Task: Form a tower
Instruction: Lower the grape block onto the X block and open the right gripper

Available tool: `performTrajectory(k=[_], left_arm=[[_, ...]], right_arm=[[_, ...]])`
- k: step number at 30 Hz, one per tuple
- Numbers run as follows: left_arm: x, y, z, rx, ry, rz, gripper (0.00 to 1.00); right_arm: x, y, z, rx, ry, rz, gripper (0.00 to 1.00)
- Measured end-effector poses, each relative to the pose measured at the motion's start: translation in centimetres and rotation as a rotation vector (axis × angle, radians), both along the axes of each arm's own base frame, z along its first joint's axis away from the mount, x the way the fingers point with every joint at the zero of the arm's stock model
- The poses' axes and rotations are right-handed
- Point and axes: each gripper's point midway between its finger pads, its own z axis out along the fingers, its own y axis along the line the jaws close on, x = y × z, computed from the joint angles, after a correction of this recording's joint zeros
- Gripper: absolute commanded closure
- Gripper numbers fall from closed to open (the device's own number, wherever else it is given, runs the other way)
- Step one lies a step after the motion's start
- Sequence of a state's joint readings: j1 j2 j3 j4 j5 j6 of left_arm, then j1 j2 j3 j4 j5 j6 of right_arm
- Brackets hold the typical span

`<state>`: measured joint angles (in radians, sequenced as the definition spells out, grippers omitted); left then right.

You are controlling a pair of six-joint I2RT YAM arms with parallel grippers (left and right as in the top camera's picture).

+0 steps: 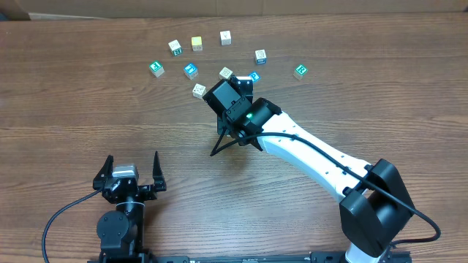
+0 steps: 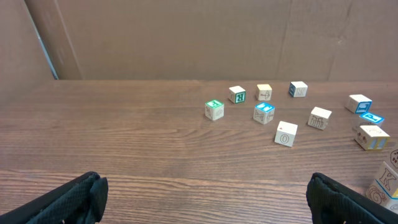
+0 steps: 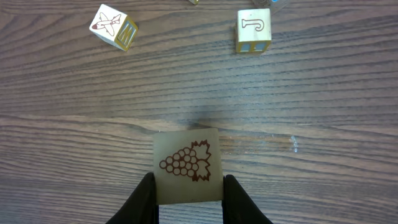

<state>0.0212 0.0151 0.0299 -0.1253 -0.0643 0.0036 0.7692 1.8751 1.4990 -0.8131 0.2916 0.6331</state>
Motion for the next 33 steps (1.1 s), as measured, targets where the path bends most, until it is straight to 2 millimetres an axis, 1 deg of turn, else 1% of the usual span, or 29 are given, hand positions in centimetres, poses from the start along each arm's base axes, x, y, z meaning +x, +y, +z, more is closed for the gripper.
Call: performTrajectory(k=[28, 29, 33], left_arm=[[0.0, 0.0, 0.0, 0.0, 0.0, 0.0, 0.01], [0.0, 0.0, 0.0, 0.0, 0.0, 0.0, 0.0], [0.0, 0.01, 0.0, 0.0, 0.0, 0.0, 0.01]], right_arm=[[-0.21, 0.2, -0.1, 0.021, 0.015, -0.012, 0.79], [-0.23, 0.22, -0.11, 0.022, 0.016, -0.012, 0.76], [-0.26, 0.27, -0.12, 0.025, 0.018, -0.013, 0.74]])
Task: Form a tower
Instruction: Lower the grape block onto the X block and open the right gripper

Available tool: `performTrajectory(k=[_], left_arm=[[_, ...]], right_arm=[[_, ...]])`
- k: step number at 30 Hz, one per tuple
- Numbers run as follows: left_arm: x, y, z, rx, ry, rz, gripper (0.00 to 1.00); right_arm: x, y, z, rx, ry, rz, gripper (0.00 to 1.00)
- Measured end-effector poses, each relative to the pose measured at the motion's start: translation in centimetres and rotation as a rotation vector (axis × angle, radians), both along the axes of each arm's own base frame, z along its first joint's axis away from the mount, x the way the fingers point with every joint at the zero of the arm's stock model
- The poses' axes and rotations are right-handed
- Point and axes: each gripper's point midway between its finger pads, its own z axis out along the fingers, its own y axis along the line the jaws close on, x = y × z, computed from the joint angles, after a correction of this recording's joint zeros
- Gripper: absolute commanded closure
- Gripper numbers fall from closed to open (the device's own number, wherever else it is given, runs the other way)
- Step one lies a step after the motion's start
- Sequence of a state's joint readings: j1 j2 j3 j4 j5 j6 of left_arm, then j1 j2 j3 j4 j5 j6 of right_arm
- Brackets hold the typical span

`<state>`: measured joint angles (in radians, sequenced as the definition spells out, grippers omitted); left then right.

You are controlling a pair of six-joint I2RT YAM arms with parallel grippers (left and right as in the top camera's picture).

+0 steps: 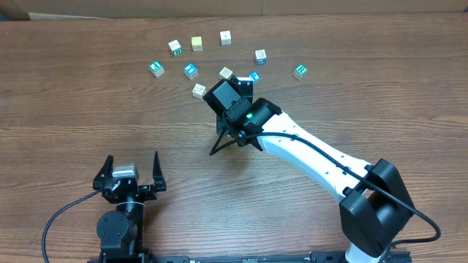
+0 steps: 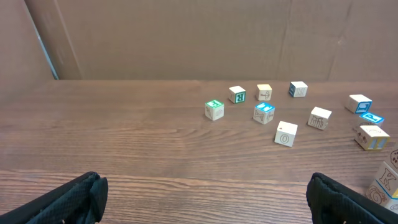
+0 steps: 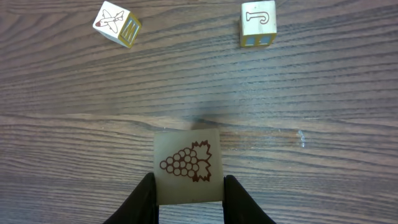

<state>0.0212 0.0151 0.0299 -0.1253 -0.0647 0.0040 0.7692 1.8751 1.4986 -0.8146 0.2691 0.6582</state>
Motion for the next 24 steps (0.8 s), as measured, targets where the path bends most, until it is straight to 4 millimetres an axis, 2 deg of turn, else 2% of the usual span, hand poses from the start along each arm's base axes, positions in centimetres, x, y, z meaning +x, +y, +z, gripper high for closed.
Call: performTrajectory(k=[5, 14, 19, 24], left_arm=[[0.0, -0.01, 0.0, 0.0, 0.0, 0.0, 0.0], [0.0, -0.01, 0.0, 0.0, 0.0, 0.0, 0.0], [0.0, -0.01, 0.0, 0.0, 0.0, 0.0, 0.0], [0.0, -0.01, 0.0, 0.0, 0.0, 0.0, 0.01]], right_arm=[[-0.01, 0.02, 0.0, 0.001, 0.001, 0.0, 0.69], [-0.03, 0.04, -0.01, 0.002, 0.002, 0.001, 0.67], [-0.04, 0.03, -0.02, 0.002, 0.002, 0.0, 0.59], [-0.01, 0.06, 0.0, 0.004, 0.001, -0.001, 0.46]])
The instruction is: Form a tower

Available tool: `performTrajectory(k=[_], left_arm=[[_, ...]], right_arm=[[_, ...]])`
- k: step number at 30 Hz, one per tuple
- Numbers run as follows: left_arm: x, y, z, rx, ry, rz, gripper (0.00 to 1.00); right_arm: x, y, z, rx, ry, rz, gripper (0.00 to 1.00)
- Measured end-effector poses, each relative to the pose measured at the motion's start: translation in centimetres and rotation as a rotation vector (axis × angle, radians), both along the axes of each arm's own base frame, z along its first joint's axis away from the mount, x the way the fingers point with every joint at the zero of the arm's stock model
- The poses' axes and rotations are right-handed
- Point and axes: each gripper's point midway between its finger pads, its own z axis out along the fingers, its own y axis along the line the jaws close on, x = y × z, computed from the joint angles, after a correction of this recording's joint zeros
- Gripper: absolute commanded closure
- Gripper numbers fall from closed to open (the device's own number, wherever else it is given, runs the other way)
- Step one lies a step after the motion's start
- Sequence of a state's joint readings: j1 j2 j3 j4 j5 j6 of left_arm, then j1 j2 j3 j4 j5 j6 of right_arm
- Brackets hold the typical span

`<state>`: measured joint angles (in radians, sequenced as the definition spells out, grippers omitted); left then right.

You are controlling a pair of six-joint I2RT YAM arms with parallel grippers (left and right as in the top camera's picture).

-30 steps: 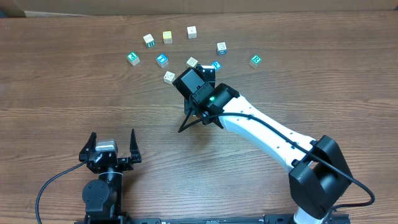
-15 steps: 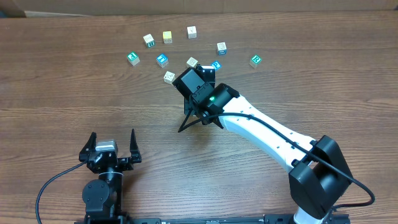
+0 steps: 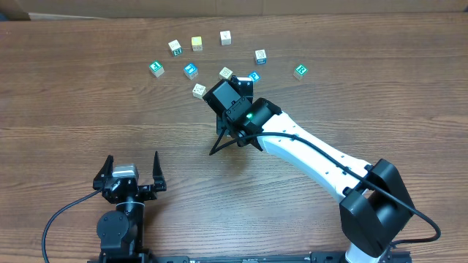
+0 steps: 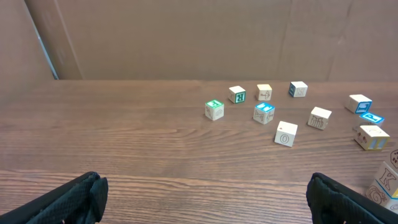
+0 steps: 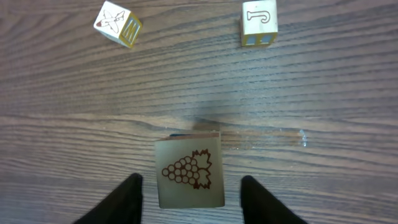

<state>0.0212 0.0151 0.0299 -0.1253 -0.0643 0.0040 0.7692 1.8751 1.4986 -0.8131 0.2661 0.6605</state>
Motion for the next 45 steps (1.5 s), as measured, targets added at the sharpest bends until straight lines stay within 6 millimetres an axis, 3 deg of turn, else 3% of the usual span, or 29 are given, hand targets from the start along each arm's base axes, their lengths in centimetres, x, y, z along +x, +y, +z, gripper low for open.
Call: performTrajectory(k=[5, 16, 17, 18, 19, 24, 32, 35, 42, 45], left_arm=[[0.0, 0.0, 0.0, 0.0, 0.0, 0.0, 0.01], [0.0, 0.0, 0.0, 0.0, 0.0, 0.0, 0.01], [0.0, 0.0, 0.0, 0.0, 0.0, 0.0, 0.0], [0.0, 0.0, 0.0, 0.0, 0.0, 0.0, 0.01], [0.0, 0.0, 0.0, 0.0, 0.0, 0.0, 0.01], [0.0, 0.0, 0.0, 0.0, 0.0, 0.0, 0.01], [0.0, 0.0, 0.0, 0.0, 0.0, 0.0, 0.0], [0.0, 0.0, 0.0, 0.0, 0.0, 0.0, 0.0], [0.0, 0.0, 0.0, 0.0, 0.0, 0.0, 0.0], [0.0, 0.0, 0.0, 0.0, 0.0, 0.0, 0.0]], right_arm=[[0.2, 0.2, 0.1, 0.009, -0.009, -0.001, 0.27], [-0.3, -0.3, 0.0, -0.045, 0.007, 0.062, 0.18], [-0.5, -0.5, 0.1, -0.059, 0.018, 0.07, 0.15], [-0.6, -0.6, 0.7, -0.071, 0.023, 0.08, 0.04], [-0.6, -0.5, 1.1, -0.07, 0.022, 0.082, 0.0], [0.2, 0.2, 4.3, -0.061, -0.018, 0.12, 0.0], [-1.1, -0.1, 4.0, 0.001, 0.103, 0.148, 0.0], [-0.7, -2.1, 5.6, 0.012, 0.152, 0.103, 0.0], [1.9, -5.2, 14.1, 0.11, 0.073, 0.019, 0.0], [1.5, -5.6, 14.7, 0.113, 0.082, 0.017, 0.0]])
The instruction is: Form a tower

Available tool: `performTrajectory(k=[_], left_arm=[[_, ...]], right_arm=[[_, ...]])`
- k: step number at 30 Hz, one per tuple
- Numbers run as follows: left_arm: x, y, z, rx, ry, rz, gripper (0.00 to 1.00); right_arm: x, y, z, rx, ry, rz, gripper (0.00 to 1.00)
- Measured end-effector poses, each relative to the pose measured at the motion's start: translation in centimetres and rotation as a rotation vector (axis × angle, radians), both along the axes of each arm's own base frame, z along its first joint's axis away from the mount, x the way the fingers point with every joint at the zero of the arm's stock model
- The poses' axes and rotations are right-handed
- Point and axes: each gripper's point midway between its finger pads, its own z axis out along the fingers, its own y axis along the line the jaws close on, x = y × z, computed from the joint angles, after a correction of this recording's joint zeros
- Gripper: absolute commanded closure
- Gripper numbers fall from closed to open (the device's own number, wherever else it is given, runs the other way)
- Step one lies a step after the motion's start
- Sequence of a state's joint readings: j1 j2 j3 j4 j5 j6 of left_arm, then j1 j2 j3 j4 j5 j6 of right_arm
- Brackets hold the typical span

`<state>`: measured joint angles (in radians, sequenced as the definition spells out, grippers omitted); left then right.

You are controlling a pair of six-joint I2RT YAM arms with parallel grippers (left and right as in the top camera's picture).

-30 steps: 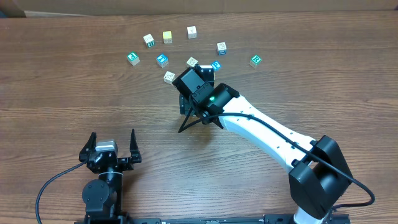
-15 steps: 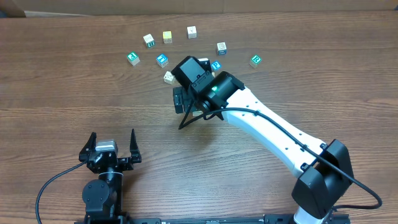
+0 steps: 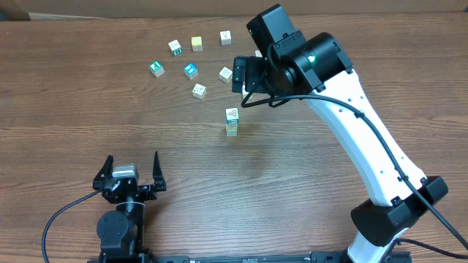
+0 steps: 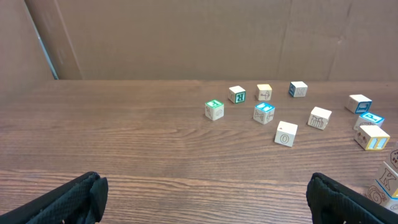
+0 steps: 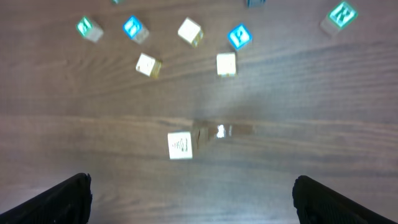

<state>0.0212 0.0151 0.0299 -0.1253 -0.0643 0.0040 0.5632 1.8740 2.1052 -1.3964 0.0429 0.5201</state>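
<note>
A small tower [image 3: 232, 121] of two wooden blocks stands mid-table; its top is the pale block [image 5: 180, 145] seen from above in the right wrist view. The tower also shows at the right edge of the left wrist view, as a block with a K [image 4: 387, 180]. My right gripper [image 5: 193, 205] hangs open high above the table, with nothing between its fingers [image 5: 68, 199]. In the overhead view the right gripper [image 3: 245, 79] is up and behind the tower. My left gripper [image 4: 205, 199] rests open and empty near the front edge; overhead it is the left gripper [image 3: 131, 172].
Several loose letter blocks lie in an arc behind the tower, among them a green one [image 3: 156, 69], a blue one [image 3: 191, 71], a yellow one [image 3: 196, 43] and a plain one [image 3: 199, 90]. The right arm hides some at the back right. A cardboard wall [image 4: 186, 37] stands behind the table.
My right gripper was open low around the grape block. It is now raised high and farther back, still open. The block stays on top of the tower. The left arm is unmoved.
At first my right gripper was shut on the grape block, low over the table, and stayed so a second later. Then its jaws stood open with the block resting on a lower block. Now the gripper is high above and the two-block tower stands alone.
</note>
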Motion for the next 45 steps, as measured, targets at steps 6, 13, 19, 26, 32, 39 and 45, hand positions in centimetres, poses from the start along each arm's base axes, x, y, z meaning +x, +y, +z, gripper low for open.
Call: performTrajectory(k=[6, 13, 19, 26, 32, 39, 45], left_arm=[[0.0, 0.0, 0.0, 0.0, 0.0, 0.0, 0.0], [0.0, 0.0, 0.0, 0.0, 0.0, 0.0, 0.0], [0.0, 0.0, 0.0, 0.0, 0.0, 0.0, 0.0], [0.0, 0.0, 0.0, 0.0, 0.0, 0.0, 0.01], [0.0, 0.0, 0.0, 0.0, 0.0, 0.0, 0.01], [0.0, 0.0, 0.0, 0.0, 0.0, 0.0, 0.0], [0.0, 0.0, 0.0, 0.0, 0.0, 0.0, 0.0]], right_arm=[[-0.9, 1.0, -3.4, -0.051, 0.109, 0.032, 0.0], [-0.5, 3.5, -12.0, -0.153, 0.274, 0.069, 0.0], [-0.1, 4.2, -14.5, -0.17, 0.305, 0.073, 0.0], [-0.3, 4.5, -16.9, -0.191, 0.351, 0.047, 0.0], [-0.4, 5.7, -18.3, -0.214, 0.336, 0.05, 0.0], [0.3, 6.7, -18.2, -0.197, 0.29, 0.05, 0.0], [-0.2, 6.1, -18.3, -0.21, 0.317, 0.015, 0.09]])
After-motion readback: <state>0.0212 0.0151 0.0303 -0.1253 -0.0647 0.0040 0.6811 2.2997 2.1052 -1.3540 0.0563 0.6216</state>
